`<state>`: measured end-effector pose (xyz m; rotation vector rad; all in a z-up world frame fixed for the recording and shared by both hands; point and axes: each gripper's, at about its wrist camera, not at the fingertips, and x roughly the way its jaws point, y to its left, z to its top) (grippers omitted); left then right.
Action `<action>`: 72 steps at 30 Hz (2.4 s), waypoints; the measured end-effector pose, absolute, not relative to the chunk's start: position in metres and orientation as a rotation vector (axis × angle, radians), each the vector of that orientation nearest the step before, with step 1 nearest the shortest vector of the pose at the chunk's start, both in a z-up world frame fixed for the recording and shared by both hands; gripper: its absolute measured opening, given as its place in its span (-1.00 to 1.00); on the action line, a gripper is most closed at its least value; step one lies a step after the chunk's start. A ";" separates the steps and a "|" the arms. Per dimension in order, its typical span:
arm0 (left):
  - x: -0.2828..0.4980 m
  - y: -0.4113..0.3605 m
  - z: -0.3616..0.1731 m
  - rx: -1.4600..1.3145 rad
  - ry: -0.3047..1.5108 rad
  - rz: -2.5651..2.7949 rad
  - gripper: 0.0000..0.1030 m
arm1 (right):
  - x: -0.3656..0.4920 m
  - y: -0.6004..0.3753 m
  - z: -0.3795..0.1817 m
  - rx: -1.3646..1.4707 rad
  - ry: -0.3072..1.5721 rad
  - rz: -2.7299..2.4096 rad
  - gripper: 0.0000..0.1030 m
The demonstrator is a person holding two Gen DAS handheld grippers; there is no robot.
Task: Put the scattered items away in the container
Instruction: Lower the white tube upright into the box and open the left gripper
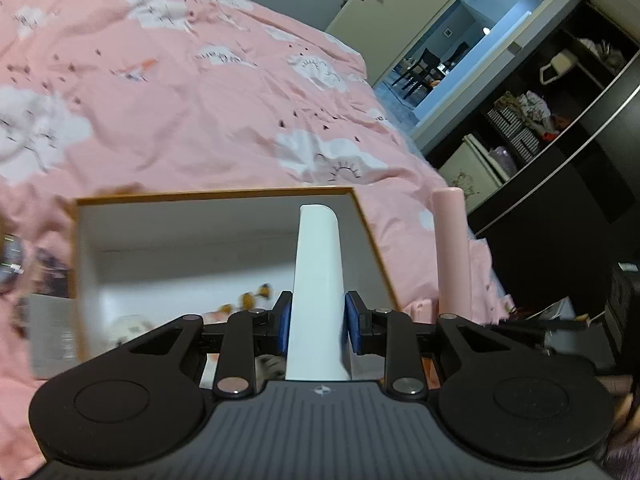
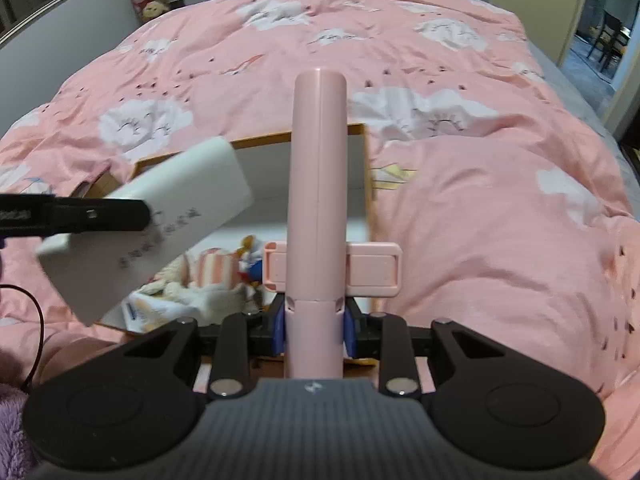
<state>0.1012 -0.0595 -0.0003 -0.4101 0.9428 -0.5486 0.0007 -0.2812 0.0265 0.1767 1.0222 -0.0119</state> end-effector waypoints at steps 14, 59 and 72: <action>0.156 -0.127 -0.046 -0.477 1.019 -0.521 -0.39 | 0.032 -0.307 0.014 0.167 1.035 0.020 -0.41; 0.146 -0.122 -0.096 -0.438 1.265 -0.386 -0.66 | 0.029 -0.310 0.002 0.146 1.047 0.036 -0.41; 0.159 -0.146 -0.120 -0.316 1.310 -0.375 -0.92 | 0.030 -0.307 0.001 0.132 1.063 0.028 -0.41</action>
